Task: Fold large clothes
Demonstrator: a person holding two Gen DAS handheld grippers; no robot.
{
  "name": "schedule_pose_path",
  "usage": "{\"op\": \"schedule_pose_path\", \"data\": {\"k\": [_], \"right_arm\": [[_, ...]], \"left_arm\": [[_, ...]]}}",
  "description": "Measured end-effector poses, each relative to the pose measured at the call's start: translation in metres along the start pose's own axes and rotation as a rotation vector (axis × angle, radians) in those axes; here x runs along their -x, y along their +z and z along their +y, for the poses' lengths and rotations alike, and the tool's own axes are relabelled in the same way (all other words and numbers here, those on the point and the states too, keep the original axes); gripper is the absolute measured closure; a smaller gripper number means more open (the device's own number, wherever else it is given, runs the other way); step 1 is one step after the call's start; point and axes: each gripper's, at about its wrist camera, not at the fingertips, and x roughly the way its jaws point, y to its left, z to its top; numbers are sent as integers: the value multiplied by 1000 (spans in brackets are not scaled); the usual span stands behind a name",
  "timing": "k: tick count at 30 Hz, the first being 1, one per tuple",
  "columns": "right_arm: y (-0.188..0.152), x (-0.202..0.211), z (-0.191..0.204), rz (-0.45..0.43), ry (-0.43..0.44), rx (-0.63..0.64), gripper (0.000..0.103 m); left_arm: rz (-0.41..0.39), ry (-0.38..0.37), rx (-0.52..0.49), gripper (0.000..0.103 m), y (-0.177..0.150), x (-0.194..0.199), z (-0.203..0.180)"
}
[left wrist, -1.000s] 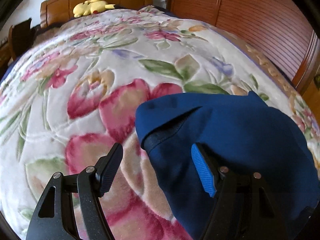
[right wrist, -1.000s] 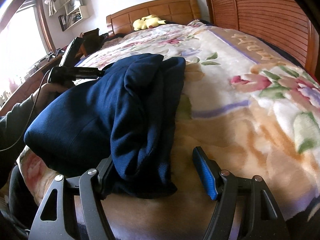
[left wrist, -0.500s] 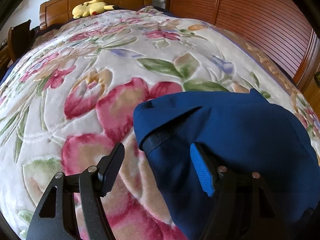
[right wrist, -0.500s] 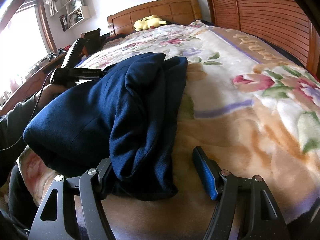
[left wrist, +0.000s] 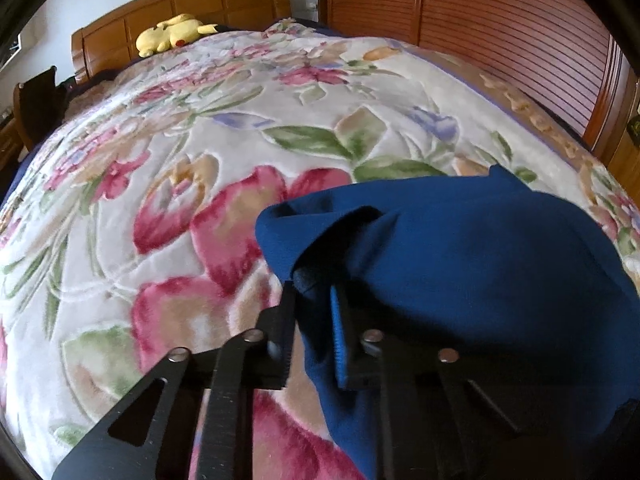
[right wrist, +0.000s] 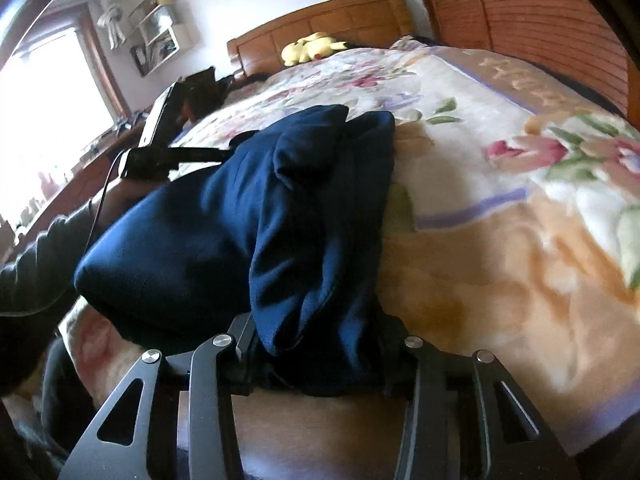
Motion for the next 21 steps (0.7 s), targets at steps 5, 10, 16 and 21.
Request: {"op": "schedule_pose_path", "data": {"k": [5, 10, 16, 21], "right_arm": [[5, 10, 5, -45, 10, 13, 78], [13, 30, 1, -128, 86, -21, 83], [24, 62, 2, -211, 37, 37, 84], [33, 92, -20, -255, -68, 74, 84]], "left_arm": [[-57, 36, -34, 93, 5, 32, -10], [-133, 44, -61, 94, 15, 75, -28], [-201, 45, -100, 94, 27, 112, -58], [-247, 11, -120, 94, 40, 126, -89]]}}
